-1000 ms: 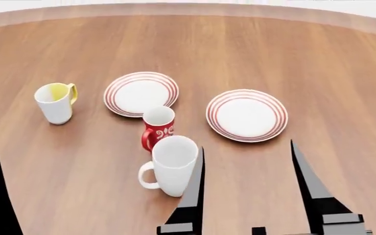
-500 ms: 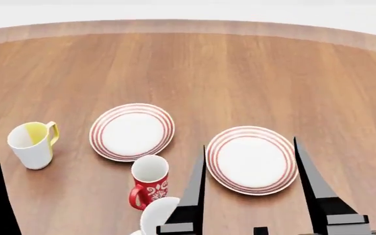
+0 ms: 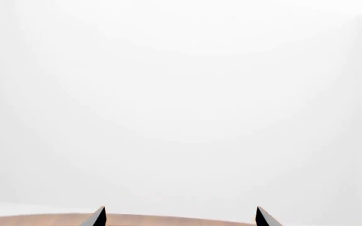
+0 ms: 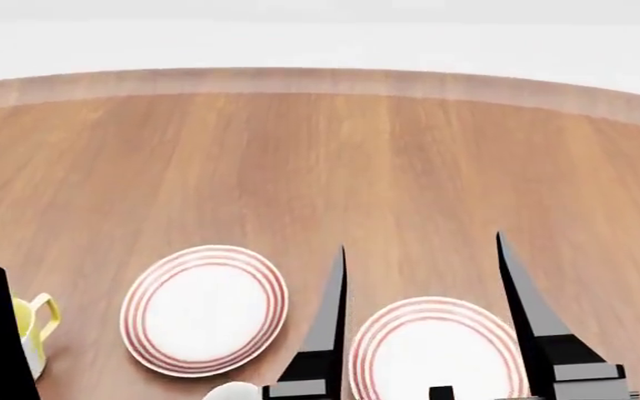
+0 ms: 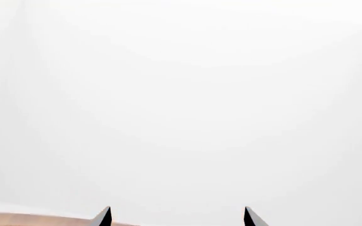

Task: Put the white mug on the left plate.

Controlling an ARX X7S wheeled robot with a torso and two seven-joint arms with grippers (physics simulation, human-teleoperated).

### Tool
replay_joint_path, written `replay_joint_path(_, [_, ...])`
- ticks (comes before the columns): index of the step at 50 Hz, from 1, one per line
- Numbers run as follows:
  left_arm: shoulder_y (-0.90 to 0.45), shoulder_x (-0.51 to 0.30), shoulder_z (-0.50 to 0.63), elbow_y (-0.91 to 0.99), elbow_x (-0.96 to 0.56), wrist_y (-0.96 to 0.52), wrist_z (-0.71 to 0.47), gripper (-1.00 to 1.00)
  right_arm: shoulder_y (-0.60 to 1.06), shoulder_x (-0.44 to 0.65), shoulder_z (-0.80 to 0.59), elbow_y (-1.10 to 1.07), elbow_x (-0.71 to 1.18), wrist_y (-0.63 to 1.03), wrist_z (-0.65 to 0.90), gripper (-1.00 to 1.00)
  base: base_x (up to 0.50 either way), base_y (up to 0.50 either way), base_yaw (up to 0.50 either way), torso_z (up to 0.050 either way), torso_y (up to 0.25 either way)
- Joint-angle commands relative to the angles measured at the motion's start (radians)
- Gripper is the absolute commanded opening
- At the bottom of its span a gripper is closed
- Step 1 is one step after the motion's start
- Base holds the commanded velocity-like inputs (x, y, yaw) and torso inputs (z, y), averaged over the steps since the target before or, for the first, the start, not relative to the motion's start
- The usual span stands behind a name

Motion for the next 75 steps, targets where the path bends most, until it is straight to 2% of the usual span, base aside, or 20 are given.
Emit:
replay_joint_path(1, [-0.002, -0.029, 0.023, -0.003, -0.012, 0.013, -0.032, 1.0, 0.001, 0.002, 0.001, -0.005, 0.012, 0.004, 0.002, 1.0, 0.5, 0.0, 0.0, 0.0, 0.0])
replay_joint_path(9, [-0.002, -0.04, 0.032, -0.015, -0.014, 0.029, -0.041, 1.0, 0.002, 0.008, -0.005, 0.003, 0.012, 0.0, 0.003, 1.0, 0.5, 0.0, 0.0, 0.0, 0.001])
replay_joint_path(15, [0.001, -0.046, 0.037, -0.024, -0.015, 0.042, -0.044, 1.0, 0.012, 0.021, -0.024, 0.002, -0.01, 0.03, 0.009, 1.0, 0.04, 0.0, 0.0, 0.0, 0.002])
replay_joint_path(55, [-0.004, -0.083, 0.062, -0.035, -0.033, 0.071, -0.079, 1.0, 0.026, 0.033, -0.05, -0.006, -0.022, 0.064, 0.017, 1.0, 0.0, 0.5, 0.0, 0.0, 0.0])
replay_joint_path(57, [-0.004, -0.085, 0.063, -0.036, -0.034, 0.071, -0.081, 1.0, 0.057, 0.048, -0.101, -0.01, -0.11, 0.159, 0.044, 1.0, 0.0, 0.5, 0.0, 0.0, 0.0])
replay_joint_path(58, [-0.003, -0.085, 0.065, -0.039, -0.031, 0.076, -0.08, 1.0, 0.087, 0.072, -0.17, -0.005, -0.218, 0.255, 0.078, 1.0, 0.0, 0.2, 0.0, 0.0, 0.0])
replay_joint_path(59, [-0.001, -0.085, 0.071, -0.04, -0.027, 0.077, -0.08, 1.0, 0.073, 0.031, -0.104, 0.006, -0.171, 0.241, 0.079, 1.0, 0.0, 0.0, 0.0, 0.0, 0.0])
replay_joint_path(60, [-0.001, -0.085, 0.072, -0.04, -0.027, 0.078, -0.08, 1.0, 0.082, 0.04, -0.12, 0.011, -0.197, 0.272, 0.085, 1.0, 0.0, 0.0, 0.0, 0.0, 0.0])
replay_joint_path(65, [-0.004, -0.089, 0.071, -0.044, -0.031, 0.081, -0.084, 1.0, 0.085, 0.037, -0.119, 0.009, -0.199, 0.276, 0.085, 1.0, 0.0, 0.0, 0.0, 0.0, 0.0])
replay_joint_path(66, [-0.003, -0.089, 0.074, -0.048, -0.027, 0.083, -0.083, 1.0, 0.039, 0.052, -0.099, -0.01, -0.14, 0.126, 0.075, 1.0, 0.0, 0.0, 0.0, 0.0, 0.0])
replay_joint_path(67, [-0.003, -0.09, 0.073, -0.046, -0.029, 0.084, -0.083, 1.0, 0.03, 0.052, -0.093, -0.01, -0.133, 0.102, 0.076, 1.0, 0.0, 0.0, 0.0, 0.0, 0.0])
replay_joint_path(75, [-0.003, -0.096, 0.079, -0.041, -0.03, 0.084, -0.092, 1.0, 0.02, 0.047, -0.078, -0.005, -0.124, 0.085, 0.073, 1.0, 0.0, 0.0, 0.0, 0.0, 0.0])
